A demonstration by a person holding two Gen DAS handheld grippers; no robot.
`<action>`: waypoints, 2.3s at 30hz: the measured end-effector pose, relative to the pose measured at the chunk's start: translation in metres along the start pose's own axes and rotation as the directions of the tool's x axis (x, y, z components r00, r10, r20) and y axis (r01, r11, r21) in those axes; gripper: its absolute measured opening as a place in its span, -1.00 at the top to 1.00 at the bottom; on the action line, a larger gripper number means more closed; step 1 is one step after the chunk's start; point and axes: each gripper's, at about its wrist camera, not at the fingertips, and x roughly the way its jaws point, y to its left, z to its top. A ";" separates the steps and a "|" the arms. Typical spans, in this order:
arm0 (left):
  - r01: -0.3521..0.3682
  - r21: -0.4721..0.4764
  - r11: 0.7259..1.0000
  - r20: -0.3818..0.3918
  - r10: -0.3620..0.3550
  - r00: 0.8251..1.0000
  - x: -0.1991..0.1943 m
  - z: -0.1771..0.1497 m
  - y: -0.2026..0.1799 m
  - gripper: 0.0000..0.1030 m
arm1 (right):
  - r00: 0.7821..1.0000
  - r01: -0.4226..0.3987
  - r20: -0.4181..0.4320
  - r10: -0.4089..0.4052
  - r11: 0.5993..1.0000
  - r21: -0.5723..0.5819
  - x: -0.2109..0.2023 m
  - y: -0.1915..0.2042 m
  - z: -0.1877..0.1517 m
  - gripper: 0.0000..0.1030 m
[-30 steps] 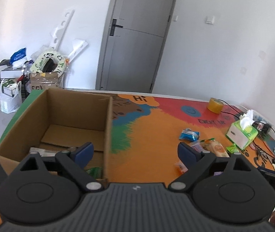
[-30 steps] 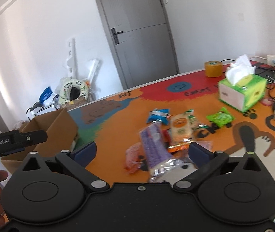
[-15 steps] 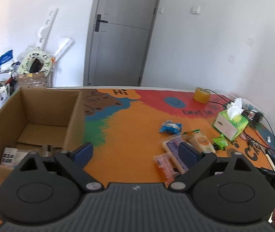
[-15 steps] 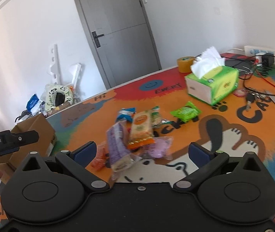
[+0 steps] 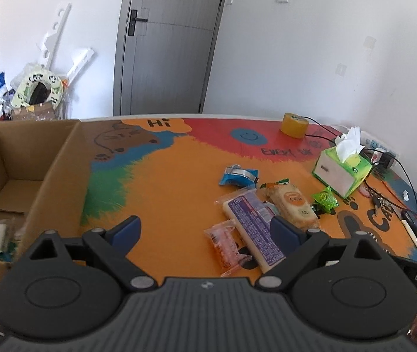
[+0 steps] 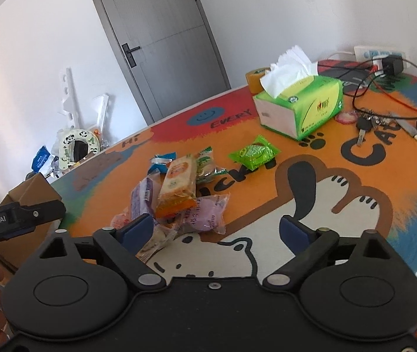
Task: Organize snacks
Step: 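Grasp the red sausage pack with left gripper while right grasps purple wafer packet, then carry both held packets over the cardboard box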
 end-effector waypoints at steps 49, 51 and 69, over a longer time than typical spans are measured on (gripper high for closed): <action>0.050 -0.009 0.999 -0.095 -0.051 0.994 0.042 -0.017 -0.001 0.65 | 0.998 0.010 -0.055 -0.012 0.999 -0.034 0.034 0.006 -0.006 0.31; 0.050 -0.010 0.999 -0.080 -0.051 0.995 0.034 -0.015 0.001 0.65 | 0.999 0.013 -0.041 -0.015 0.999 -0.034 0.027 0.007 -0.005 0.31; 0.020 -0.027 0.999 0.031 -0.019 0.999 -0.015 0.003 0.032 0.65 | 0.997 -0.068 0.033 0.072 0.993 -0.094 0.005 0.054 0.009 0.31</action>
